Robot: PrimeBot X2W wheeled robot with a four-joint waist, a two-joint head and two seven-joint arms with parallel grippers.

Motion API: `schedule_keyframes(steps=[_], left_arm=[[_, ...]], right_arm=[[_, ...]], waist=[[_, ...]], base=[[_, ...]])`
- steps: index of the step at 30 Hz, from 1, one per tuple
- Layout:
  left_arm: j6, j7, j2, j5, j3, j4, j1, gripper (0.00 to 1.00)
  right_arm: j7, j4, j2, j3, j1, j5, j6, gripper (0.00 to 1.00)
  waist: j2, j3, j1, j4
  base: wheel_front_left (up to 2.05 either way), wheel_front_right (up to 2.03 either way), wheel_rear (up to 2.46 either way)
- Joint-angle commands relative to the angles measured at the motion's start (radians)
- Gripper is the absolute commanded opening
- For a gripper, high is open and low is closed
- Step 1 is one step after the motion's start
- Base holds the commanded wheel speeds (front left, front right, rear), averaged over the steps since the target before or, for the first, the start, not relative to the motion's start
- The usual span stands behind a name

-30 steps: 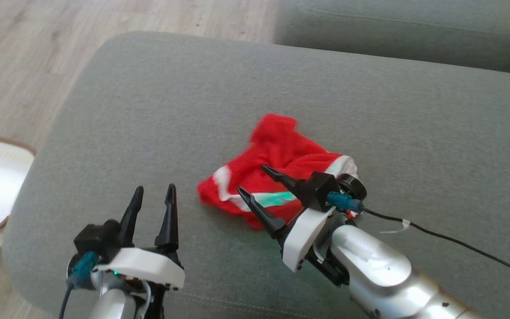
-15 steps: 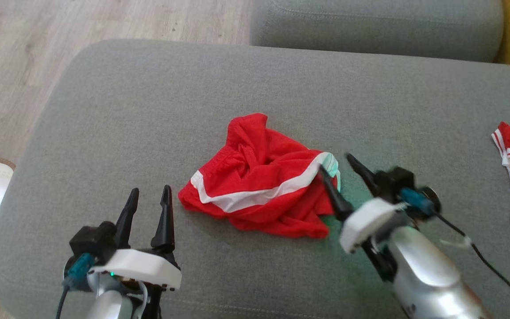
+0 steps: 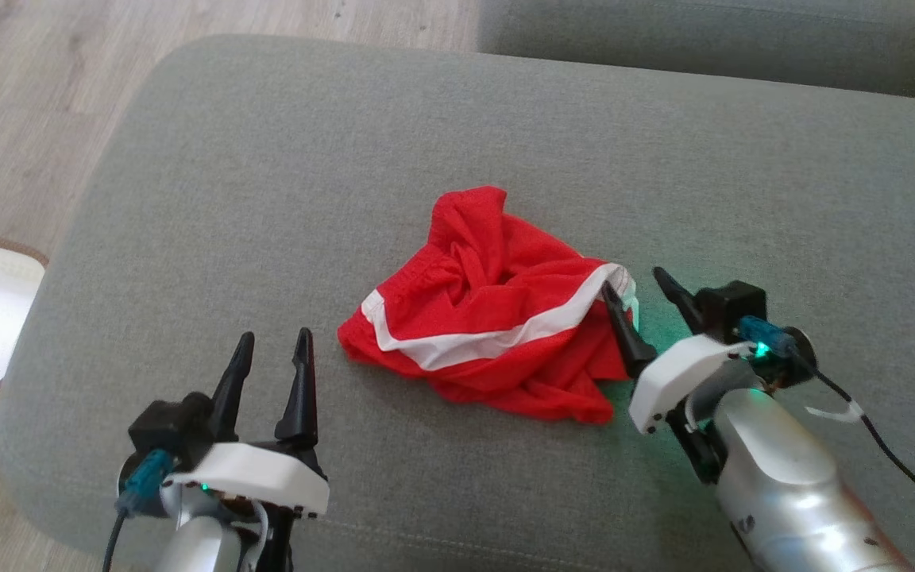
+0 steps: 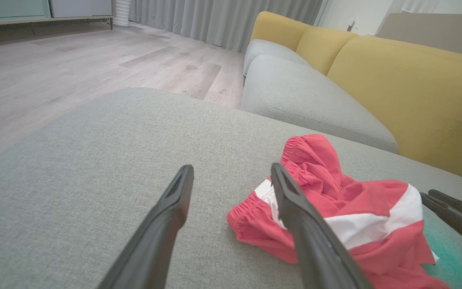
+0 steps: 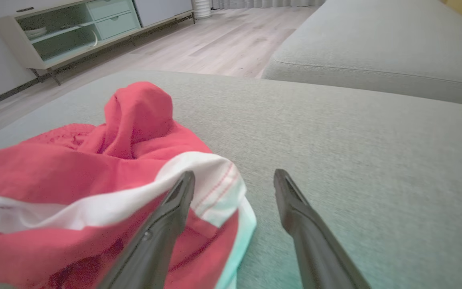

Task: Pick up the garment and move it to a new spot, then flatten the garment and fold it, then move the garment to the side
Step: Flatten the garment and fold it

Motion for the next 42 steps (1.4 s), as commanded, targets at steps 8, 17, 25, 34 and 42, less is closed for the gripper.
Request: schedule_keyframes(steps=[8, 17, 25, 34, 42], left_arm=[[0.003, -0.012, 0.0, 0.002, 0.027, -0.037, -0.059, 1.0], [0.007, -0.012, 0.0, 0.002, 0.037, -0.039, -0.059, 1.0], [0.009, -0.012, 0.0, 0.008, 0.044, -0.039, -0.053, 1.0], [0.009, -0.012, 0.0, 0.01, 0.053, -0.041, -0.045, 1.0], [0.01, -0.012, 0.0, 0.009, 0.06, -0.046, -0.039, 1.0]], right_arm=[[0.012, 0.005, 0.019, 0.152, -0.074, 0.103, 0.007, 0.68], [-0.008, 0.007, 0.02, 0.185, -0.111, 0.121, 0.007, 0.0], [-0.014, -0.092, 0.002, 0.079, -0.155, 0.032, 0.007, 0.0], [-0.014, -0.284, -0.052, -0.059, -0.053, -0.112, 0.007, 0.0], [-0.012, -0.372, -0.048, -0.171, 0.184, -0.161, 0.007, 0.0]], waist=[[0.0, 0.02, 0.0, 0.019], [0.0, 0.02, 0.0, -0.002], [0.0, 0.007, 0.0, -0.032], [0.0, -0.009, 0.0, -0.059], [0.0, -0.009, 0.0, -0.077]], base=[[0.0, 0.0, 0.0], [0.0, 0.0, 0.0], [0.0, 0.0, 0.0], [0.0, 0.0, 0.0], [0.0, 0.0, 0.0]])
